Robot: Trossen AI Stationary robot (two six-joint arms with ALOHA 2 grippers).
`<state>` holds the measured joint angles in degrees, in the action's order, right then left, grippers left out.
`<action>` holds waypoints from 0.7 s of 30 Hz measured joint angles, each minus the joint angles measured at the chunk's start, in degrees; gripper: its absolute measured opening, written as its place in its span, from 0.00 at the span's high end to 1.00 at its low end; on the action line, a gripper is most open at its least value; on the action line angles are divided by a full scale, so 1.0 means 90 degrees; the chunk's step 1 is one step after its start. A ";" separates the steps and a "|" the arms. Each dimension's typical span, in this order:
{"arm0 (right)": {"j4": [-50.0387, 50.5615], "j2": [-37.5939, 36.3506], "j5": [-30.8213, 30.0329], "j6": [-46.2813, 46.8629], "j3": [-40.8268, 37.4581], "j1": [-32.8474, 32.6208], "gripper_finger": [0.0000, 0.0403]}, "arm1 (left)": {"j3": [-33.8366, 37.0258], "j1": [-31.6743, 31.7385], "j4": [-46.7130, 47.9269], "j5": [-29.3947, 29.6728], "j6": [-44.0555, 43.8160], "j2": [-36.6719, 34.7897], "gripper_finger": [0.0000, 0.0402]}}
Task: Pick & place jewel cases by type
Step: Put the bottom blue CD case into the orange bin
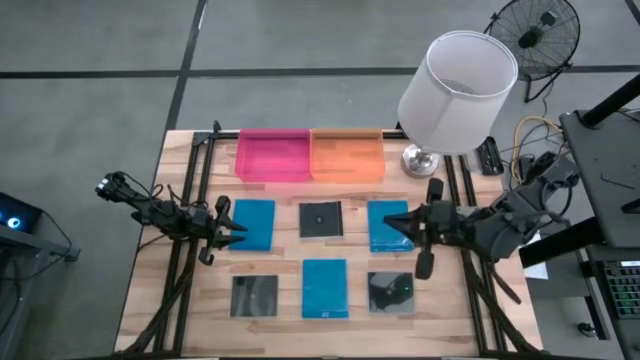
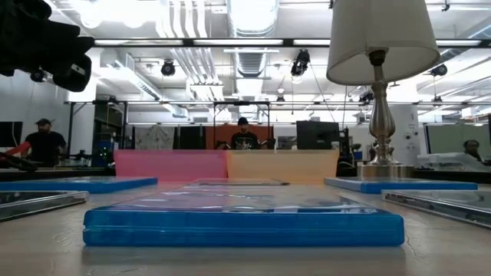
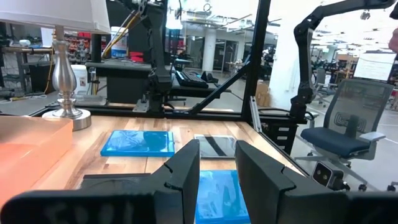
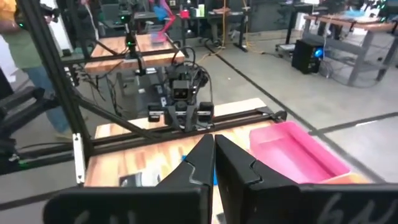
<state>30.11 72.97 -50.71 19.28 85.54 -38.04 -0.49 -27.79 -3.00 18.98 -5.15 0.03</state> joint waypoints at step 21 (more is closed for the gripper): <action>0.0298 0.0168 0.0018 0.3802 0.0113 0.0522 0.69 | 0.0000 0.0000 -0.1116 0.0272 -0.4428 0.0014 0.78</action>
<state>32.80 74.48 -50.54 53.50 86.56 -33.34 -0.49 -27.79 -13.04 21.43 -45.00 0.16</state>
